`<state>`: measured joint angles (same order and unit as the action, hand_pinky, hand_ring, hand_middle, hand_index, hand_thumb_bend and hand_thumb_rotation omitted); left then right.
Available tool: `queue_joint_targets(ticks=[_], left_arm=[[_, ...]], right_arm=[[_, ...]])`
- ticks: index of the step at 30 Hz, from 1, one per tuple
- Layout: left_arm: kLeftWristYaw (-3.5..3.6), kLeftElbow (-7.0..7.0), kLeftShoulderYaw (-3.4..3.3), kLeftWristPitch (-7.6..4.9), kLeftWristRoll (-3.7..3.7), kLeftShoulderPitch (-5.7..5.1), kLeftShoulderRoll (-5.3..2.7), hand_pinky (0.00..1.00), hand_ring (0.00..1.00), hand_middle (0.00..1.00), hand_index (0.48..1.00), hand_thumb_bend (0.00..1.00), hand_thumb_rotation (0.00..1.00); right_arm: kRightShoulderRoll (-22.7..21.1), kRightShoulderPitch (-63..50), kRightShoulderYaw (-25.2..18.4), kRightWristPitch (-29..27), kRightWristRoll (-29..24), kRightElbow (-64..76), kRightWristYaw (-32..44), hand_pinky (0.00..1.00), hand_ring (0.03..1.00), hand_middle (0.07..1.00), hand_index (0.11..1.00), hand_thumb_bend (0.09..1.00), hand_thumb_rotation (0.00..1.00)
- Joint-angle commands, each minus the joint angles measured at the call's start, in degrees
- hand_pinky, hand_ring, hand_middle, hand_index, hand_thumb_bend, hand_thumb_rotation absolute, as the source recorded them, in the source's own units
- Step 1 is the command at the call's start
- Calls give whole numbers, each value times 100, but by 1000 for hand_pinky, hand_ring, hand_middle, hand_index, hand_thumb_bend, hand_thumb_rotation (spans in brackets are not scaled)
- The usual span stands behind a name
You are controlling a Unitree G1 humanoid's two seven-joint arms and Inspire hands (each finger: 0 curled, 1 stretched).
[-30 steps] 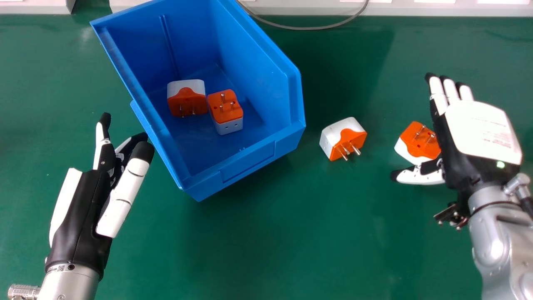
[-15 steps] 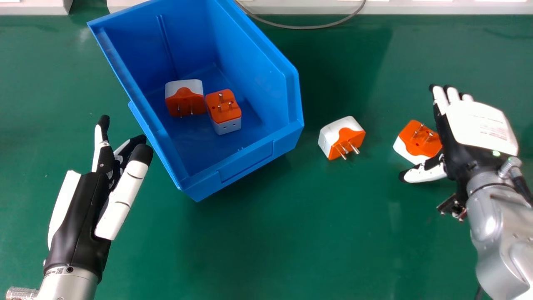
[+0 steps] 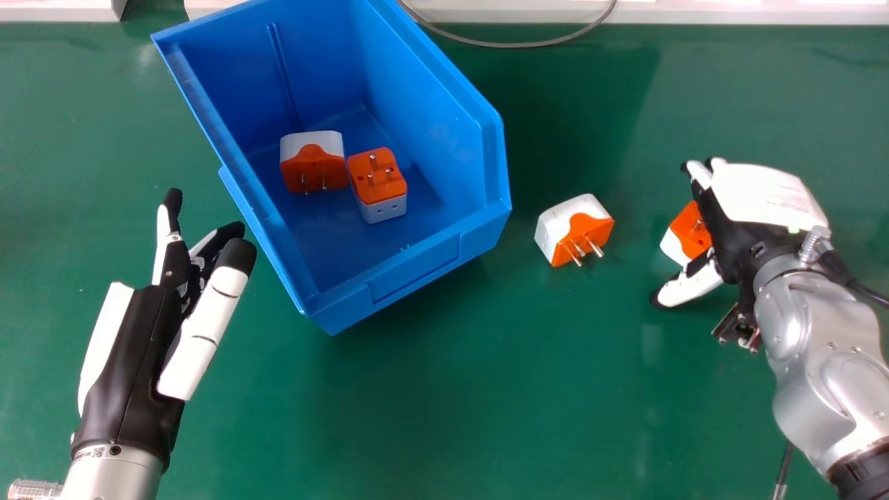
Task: Pick all objects and put in blue box
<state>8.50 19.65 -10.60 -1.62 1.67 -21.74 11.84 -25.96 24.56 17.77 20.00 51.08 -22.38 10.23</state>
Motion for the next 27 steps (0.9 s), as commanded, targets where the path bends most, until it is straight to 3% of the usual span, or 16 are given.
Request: queue_joint_targets(ticks=[1, 7, 18, 27], left_arm=[[-31, 216, -9, 17, -7, -20, 4, 830, 885, 906, 894, 703, 925], [-30, 259, -23, 65, -19, -23, 11, 832, 886, 907, 894, 691, 927], [3, 150, -70, 3, -51, 0, 51, 834, 887, 908, 896, 696, 928], [27, 241, -108, 28, -62, -44, 72, 833, 887, 908, 896, 702, 928]], right_arm=[[-162, 275, 10, -52, -50, -26, 1, 844, 944, 978, 942, 575, 239], [-242, 419, 65, -84, -149, -235, 29, 833, 928, 966, 932, 571, 241], [-301, 553, 27, 138, -325, -289, 124, 837, 929, 966, 932, 566, 244], [-355, 567, 15, 135, -454, -344, 84, 824, 913, 948, 913, 555, 239]])
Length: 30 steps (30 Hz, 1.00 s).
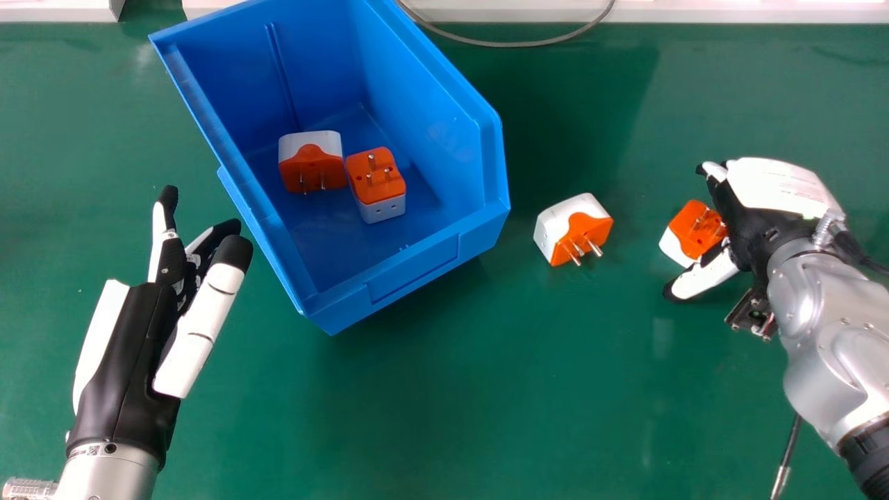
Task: Pick all objects and put in blue box
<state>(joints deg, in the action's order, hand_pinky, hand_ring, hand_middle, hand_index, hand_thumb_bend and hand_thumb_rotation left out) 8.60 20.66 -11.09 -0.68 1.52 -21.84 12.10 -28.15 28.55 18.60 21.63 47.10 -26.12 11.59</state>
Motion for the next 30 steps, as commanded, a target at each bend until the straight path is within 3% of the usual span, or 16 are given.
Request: queue_joint_targets(ticks=[1, 6, 12, 16, 21, 23, 24, 26, 30], left_arm=[[25, 141, -67, -78, -55, -44, 52, 832, 887, 907, 896, 703, 928], [61, 105, -111, -122, -87, -57, 94, 831, 887, 907, 895, 700, 928], [96, 196, -131, -98, -102, -100, 90, 831, 887, 907, 895, 700, 928], [137, 99, -173, -152, -144, -94, 86, 833, 887, 907, 895, 701, 928], [143, 211, -181, -86, -169, -134, 76, 835, 887, 908, 895, 697, 927], [149, 243, -186, -81, -188, -156, 77, 835, 887, 908, 895, 684, 928], [151, 257, -189, -80, -195, -167, 81, 835, 887, 908, 895, 684, 928], [157, 265, -195, -85, -204, -181, 87, 835, 887, 908, 895, 689, 927], [163, 276, -211, -109, -206, -213, 90, 835, 888, 908, 895, 689, 926]], right_arm=[[-143, 169, -63, -26, -68, 22, -39, 821, 911, 945, 910, 553, 237], [-141, 183, -43, 32, -135, -4, 35, 815, 904, 937, 901, 546, 233], [-114, 250, -17, 49, -237, -96, 71, 800, 890, 925, 888, 543, 227], [-78, 298, 4, 89, -264, -163, 123, 792, 882, 919, 886, 543, 226], [16, 403, -3, 71, -368, -458, 16, 742, 830, 881, 853, 538, 210], [28, 409, -2, 65, -423, -479, -36, 539, 644, 765, 784, 523, 174], [29, 445, 45, 29, -407, -553, -83, 539, 644, 765, 784, 523, 174], [29, 535, 141, -43, -359, -737, -153, 354, 442, 536, 611, 515, 58], [-94, 787, 645, -337, 78, -1242, -415, 332, 421, 499, 558, 510, 23]])
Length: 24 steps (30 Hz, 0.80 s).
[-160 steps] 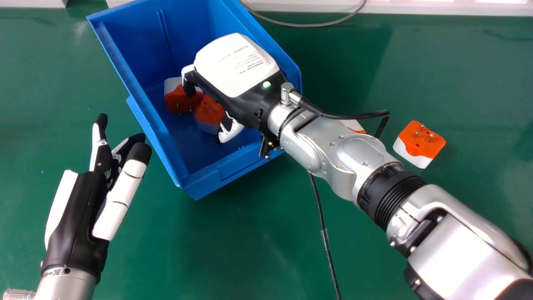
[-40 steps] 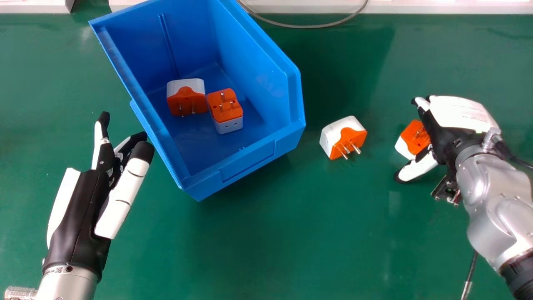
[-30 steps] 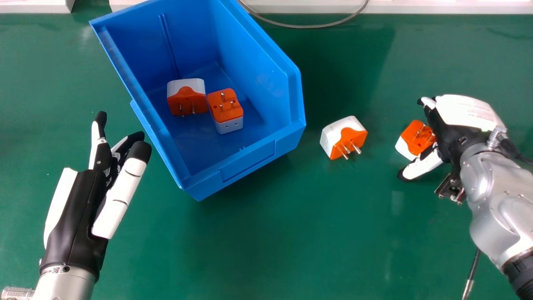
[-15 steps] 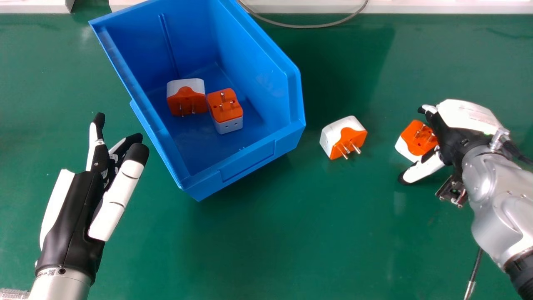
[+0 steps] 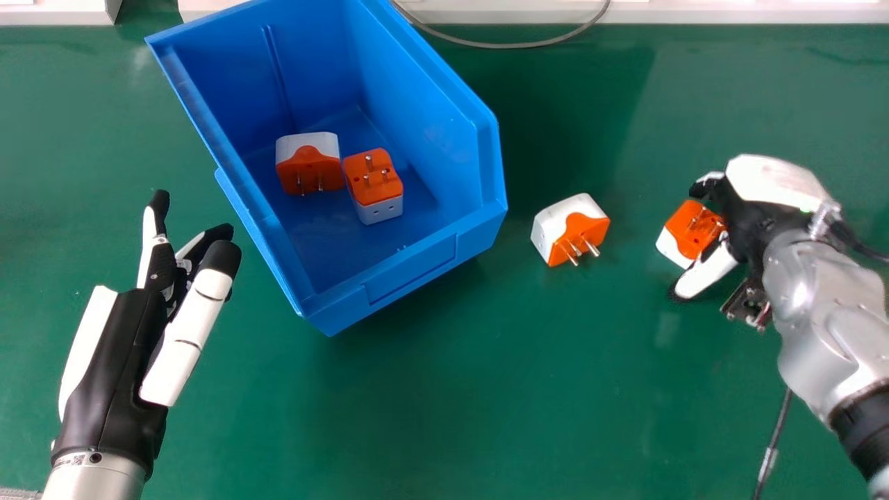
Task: Pick all objects and put in blue box
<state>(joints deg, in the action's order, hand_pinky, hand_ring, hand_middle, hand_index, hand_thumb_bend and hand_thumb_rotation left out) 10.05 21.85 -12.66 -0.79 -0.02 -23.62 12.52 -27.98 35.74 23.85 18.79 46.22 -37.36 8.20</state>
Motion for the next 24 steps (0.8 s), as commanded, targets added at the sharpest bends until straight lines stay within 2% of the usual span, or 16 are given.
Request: queue_joint_targets(ticks=[1, 5, 10, 15, 17, 19, 21, 24], left_arm=[[25, 158, -63, -99, -62, -45, 49, 835, 888, 908, 895, 689, 926], [41, 235, -86, -57, -100, -87, 47, 836, 888, 909, 895, 689, 926], [58, 284, -92, -42, -128, -114, 45, 837, 888, 909, 895, 690, 925], [45, 355, -92, 13, -101, -122, 51, 837, 892, 913, 895, 695, 925], [45, 317, -91, -9, -89, -113, 54, 837, 892, 913, 895, 695, 925], [45, 288, -82, -14, -79, -97, 55, 837, 893, 914, 895, 690, 925], [45, 294, -78, -2, -84, -87, 51, 837, 893, 914, 895, 690, 925], [33, 303, -58, 6, -71, -82, 36, 838, 894, 916, 895, 688, 925]], right_arm=[[-147, 104, 224, -141, 244, -201, -135, 330, 423, 501, 550, 507, 19], [-178, 133, 263, -311, 210, -320, -245, 329, 429, 505, 528, 502, 9], [-124, 49, 143, -392, -5, -359, -435, 310, 419, 501, 545, 494, 3], [-117, 44, 195, -374, -80, -443, -393, 330, 421, 510, 515, 495, 1], [-103, 48, 159, -328, -142, -430, -321, 330, 421, 510, 515, 495, 1], [-94, 21, 77, -275, -226, -343, -288, 247, 418, 503, 506, 503, 0], [-109, -34, 23, -243, -268, -222, -324, 247, 418, 503, 506, 503, 0], [-140, -76, -12, -164, -322, -71, -264, 173, 403, 498, 497, 510, 0]])
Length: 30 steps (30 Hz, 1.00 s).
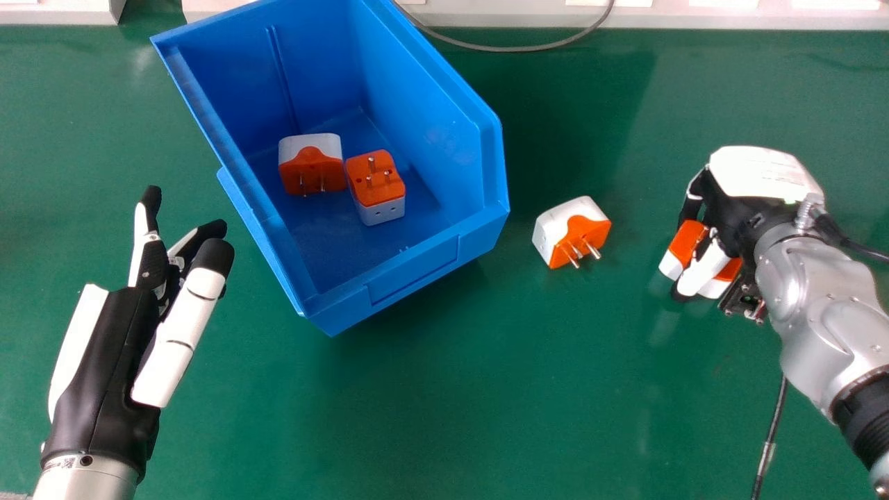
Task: Pick all objects and put in blue box
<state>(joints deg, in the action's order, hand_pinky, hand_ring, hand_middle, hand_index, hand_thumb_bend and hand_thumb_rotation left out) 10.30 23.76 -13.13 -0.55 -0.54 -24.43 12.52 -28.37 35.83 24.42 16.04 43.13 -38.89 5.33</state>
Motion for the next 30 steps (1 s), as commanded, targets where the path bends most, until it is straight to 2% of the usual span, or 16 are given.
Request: queue_joint_targets(ticks=[1, 6, 12, 14, 15, 17, 21, 24, 26, 30], left_arm=[[2, 129, -2, -7, -11, 3, 31, 838, 895, 916, 895, 688, 925], [-16, 124, 25, 36, 20, 56, 39, 838, 895, 917, 895, 663, 923], [-23, 78, 26, 53, 24, 100, 51, 839, 896, 917, 897, 646, 921], [-21, 60, 25, 67, 27, 124, 61, 839, 896, 917, 898, 649, 921], [-21, 53, 26, 66, 29, 131, 62, 839, 896, 917, 898, 651, 921], [-19, 9, 18, 55, 31, 159, 74, 840, 896, 918, 898, 653, 921], [-17, 13, 16, 79, 37, 194, 82, 839, 896, 917, 898, 655, 920], [-19, 0, 19, 95, 50, 218, 87, 839, 896, 917, 898, 655, 920], [-27, 8, 26, 125, 61, 232, 87, 839, 896, 917, 898, 656, 920], [-50, 15, 47, 163, 102, 258, 85, 838, 895, 917, 897, 657, 920]], right_arm=[[-137, -104, -47, 128, 13, 159, 84, 165, 400, 498, 496, 511, 0], [-543, -341, -74, 25, 42, 1034, 546, 138, 390, 499, 491, 512, 0], [-1010, -1077, -348, -287, 97, 2453, 527, 140, 379, 499, 487, 512, 0], [-1534, -1304, -151, -703, 616, 2982, 484, 134, 380, 499, 485, 512, 0], [-1904, -1376, 10, -1005, 1057, 3247, 447, 127, 380, 499, 484, 512, 0], [-2303, -1590, -73, -1343, 1333, 3745, 517, 112, 380, 467, 496, 510, 0], [-2111, -2113, -759, -1340, 662, 4396, 623, 101, 426, 412, 504, 511, 0], [-1575, -2629, -1353, -682, -38, 5381, 1086, 100, 429, 407, 504, 511, 0], [-1483, -2907, -1558, -492, -144, 6050, 1343, 107, 432, 409, 507, 511, 0], [-1469, -3138, -1782, -541, -297, 6835, 1721, 227, 421, 469, 498, 509, 0]])
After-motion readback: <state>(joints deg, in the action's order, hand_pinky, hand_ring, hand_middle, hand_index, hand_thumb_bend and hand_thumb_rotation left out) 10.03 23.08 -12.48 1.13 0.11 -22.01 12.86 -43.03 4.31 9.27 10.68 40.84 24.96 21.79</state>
